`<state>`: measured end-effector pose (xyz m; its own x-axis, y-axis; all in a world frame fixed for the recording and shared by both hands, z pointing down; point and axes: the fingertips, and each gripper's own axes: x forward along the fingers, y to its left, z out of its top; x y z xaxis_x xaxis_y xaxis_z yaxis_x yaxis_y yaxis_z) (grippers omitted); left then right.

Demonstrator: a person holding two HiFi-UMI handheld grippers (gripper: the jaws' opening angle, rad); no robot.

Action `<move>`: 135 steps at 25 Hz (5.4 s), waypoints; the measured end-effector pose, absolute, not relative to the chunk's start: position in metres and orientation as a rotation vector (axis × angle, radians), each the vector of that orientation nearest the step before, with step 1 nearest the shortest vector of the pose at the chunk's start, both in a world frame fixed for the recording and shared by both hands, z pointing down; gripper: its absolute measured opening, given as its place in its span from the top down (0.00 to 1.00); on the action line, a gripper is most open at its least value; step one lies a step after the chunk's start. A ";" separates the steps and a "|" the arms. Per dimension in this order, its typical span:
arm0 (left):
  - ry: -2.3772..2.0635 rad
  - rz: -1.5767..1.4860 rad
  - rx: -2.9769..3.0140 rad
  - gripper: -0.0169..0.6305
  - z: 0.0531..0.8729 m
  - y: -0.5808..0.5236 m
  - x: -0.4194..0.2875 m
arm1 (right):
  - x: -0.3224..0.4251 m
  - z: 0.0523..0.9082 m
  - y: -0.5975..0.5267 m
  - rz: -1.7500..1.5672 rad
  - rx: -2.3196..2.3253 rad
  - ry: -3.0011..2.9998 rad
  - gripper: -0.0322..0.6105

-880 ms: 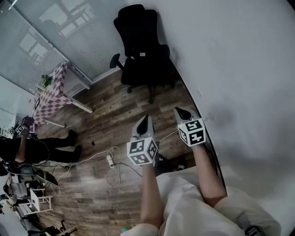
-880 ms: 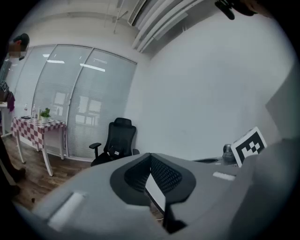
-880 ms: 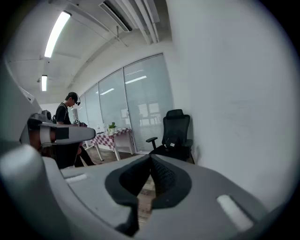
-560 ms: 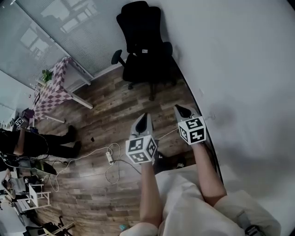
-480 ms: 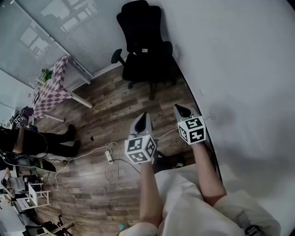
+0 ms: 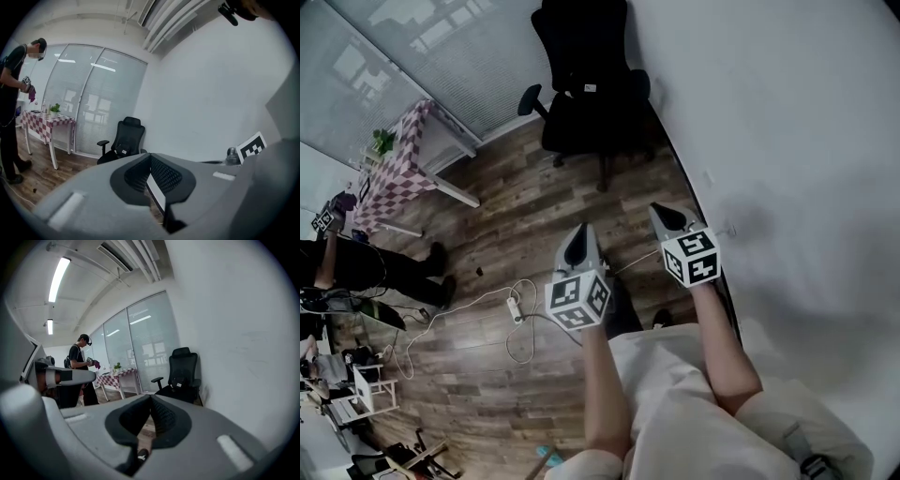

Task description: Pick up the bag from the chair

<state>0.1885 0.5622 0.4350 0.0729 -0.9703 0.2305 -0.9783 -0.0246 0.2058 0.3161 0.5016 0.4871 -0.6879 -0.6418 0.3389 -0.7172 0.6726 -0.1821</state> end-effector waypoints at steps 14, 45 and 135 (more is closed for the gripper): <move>-1.920 0.014 2.029 0.96 0.469 0.418 0.133 | 0.283 0.525 0.358 0.483 1.058 -2.598 0.95; -1.543 0.172 2.049 0.96 0.534 0.048 -0.058 | 0.079 0.568 0.028 0.826 1.189 -2.405 0.95; -1.540 0.394 1.907 0.96 0.694 -0.438 -0.093 | -0.060 0.838 -0.532 0.176 0.510 -2.235 0.65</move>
<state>-0.0934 -0.4380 0.6941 0.2661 -0.7558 0.5983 -0.9503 -0.1017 0.2943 -0.0602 -0.5321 0.8381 -0.5838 -0.3018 0.7537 -0.4162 0.9083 0.0413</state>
